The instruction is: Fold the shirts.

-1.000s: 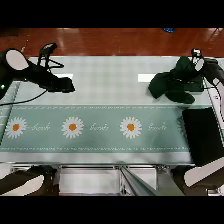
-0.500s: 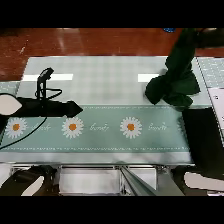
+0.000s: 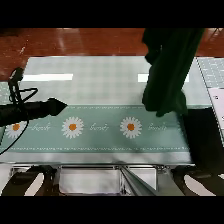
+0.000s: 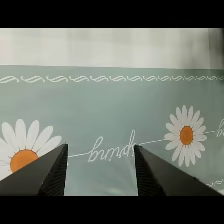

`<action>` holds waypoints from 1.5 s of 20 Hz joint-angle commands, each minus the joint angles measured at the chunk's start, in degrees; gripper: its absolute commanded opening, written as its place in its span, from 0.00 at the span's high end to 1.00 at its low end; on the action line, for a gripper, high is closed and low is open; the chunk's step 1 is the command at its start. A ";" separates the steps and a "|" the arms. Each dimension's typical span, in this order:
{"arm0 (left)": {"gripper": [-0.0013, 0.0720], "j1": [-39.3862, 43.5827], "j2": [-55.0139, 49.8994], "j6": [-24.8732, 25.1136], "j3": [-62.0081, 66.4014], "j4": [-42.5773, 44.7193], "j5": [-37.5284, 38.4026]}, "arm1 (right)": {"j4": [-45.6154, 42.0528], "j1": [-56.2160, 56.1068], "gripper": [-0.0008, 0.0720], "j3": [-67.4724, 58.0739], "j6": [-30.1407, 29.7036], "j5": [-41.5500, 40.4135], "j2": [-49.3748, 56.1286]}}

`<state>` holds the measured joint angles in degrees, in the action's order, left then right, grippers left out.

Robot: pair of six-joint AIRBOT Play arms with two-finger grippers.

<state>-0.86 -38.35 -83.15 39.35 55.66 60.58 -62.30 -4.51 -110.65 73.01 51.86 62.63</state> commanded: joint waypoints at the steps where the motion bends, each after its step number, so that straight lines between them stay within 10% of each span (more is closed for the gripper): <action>1: 0.29 -0.92 0.44 0.00 -0.09 0.00 0.90 | 0.55 -4.31 0.96 -5.38 0.00 2.38 -1.03; 9: 0.29 -4.50 0.46 -0.02 1.55 6.93 0.31 | 0.96 -20.98 0.96 0.39 4.07 20.50 2.82; 22: 0.29 -9.44 0.31 0.00 1.55 6.27 5.95 | 12.22 -34.14 0.96 47.98 8.87 -5.73 17.31; 23: 0.29 -9.46 0.33 0.00 1.55 5.81 5.95 | 13.18 -33.97 0.86 47.98 8.85 -6.01 17.86; 24: 0.29 -9.46 0.31 0.00 1.55 5.66 5.92 | 14.21 -33.48 0.49 47.87 8.76 -5.75 17.79; 30: 0.29 -9.46 0.31 -0.02 1.57 5.55 9.51 | 3.30 -9.05 0.43 39.43 8.48 12.33 6.71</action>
<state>-10.28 -38.00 -83.18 40.93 61.41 67.40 -52.84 -24.88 -69.06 81.03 57.52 74.72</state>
